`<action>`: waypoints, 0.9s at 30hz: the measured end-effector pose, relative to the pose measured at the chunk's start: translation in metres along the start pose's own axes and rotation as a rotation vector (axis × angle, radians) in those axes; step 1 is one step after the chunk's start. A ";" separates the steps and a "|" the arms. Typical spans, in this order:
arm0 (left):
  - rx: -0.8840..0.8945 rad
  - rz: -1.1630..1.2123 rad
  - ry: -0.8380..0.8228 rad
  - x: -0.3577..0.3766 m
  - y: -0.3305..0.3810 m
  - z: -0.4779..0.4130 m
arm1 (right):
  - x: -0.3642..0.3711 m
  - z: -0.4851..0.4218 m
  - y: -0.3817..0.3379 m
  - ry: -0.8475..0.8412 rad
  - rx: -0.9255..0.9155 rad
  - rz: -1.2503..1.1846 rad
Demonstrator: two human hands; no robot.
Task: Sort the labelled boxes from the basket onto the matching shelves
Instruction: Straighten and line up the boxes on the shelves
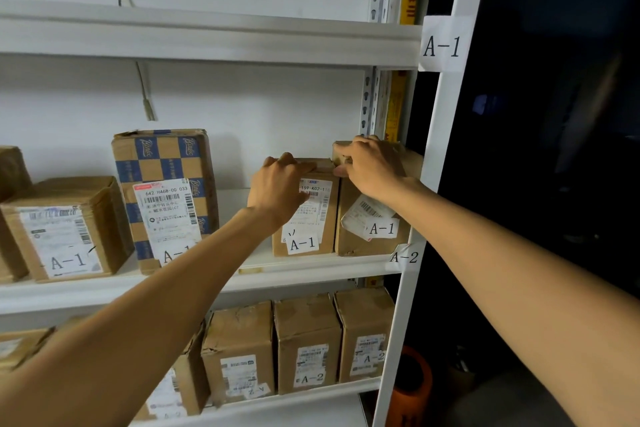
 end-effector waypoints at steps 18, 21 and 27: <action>0.001 0.008 -0.062 -0.034 -0.034 0.021 | 0.016 -0.001 -0.053 0.046 -0.187 -0.045; -0.062 -0.038 -0.020 -0.056 -0.060 0.034 | 0.025 -0.003 -0.084 0.061 -0.286 -0.039; -0.247 -0.064 0.091 -0.103 -0.127 0.073 | 0.026 -0.008 -0.149 0.099 -0.437 -0.105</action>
Point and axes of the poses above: each hand's wrist, its own z-axis away from the middle knuckle, its own x-axis out of the palm, y = z × x, the point moved 3 cm from there along -z, towards the middle knuckle, and after that the axes turned 1 degree about z, right-handed, at the moved point
